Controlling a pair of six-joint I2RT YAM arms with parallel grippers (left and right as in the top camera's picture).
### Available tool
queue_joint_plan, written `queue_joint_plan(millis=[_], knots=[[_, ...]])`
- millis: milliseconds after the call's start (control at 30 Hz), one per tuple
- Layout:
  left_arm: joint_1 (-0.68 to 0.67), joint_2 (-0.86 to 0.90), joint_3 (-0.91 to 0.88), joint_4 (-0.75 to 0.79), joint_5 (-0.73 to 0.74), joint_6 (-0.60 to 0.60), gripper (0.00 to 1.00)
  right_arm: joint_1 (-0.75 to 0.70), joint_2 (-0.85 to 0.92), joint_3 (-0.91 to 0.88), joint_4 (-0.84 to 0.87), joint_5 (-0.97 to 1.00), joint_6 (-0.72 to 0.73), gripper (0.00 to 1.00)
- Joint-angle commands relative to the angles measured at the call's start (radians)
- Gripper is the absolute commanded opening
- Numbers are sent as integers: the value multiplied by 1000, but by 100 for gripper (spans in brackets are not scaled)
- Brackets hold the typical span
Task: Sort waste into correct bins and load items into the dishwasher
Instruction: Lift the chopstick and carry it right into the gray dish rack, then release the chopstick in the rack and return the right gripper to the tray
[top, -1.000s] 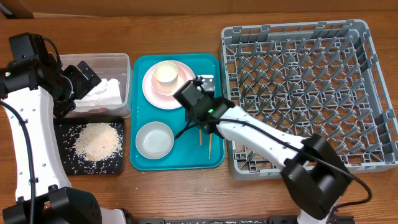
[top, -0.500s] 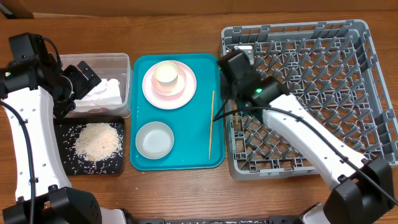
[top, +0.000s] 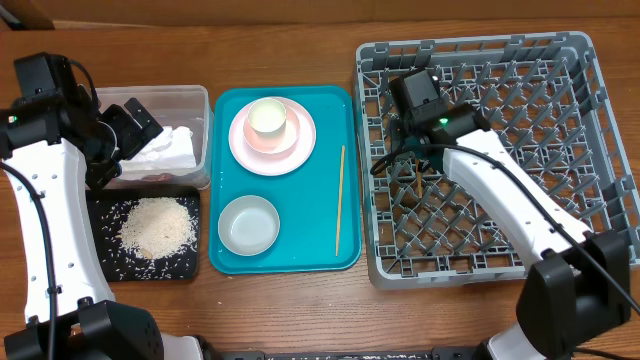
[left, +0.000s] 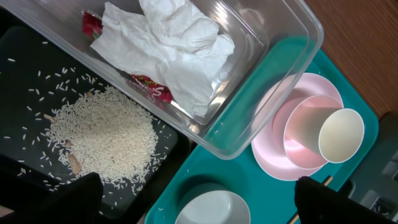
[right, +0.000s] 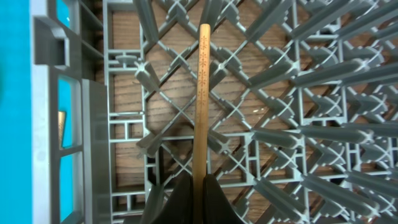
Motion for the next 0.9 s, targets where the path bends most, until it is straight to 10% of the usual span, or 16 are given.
queue_joint_plan(millis=[0,533,867], knots=[[3,-8,23,1,10,1,100,-3,31,19,6,-5,-7,4],[3,-8,23,1,11,1,100,-3,45,19,2,-44,5,16],[3,-8,23,1,10,1,100,-1,45,19,38,-573,35,21]])
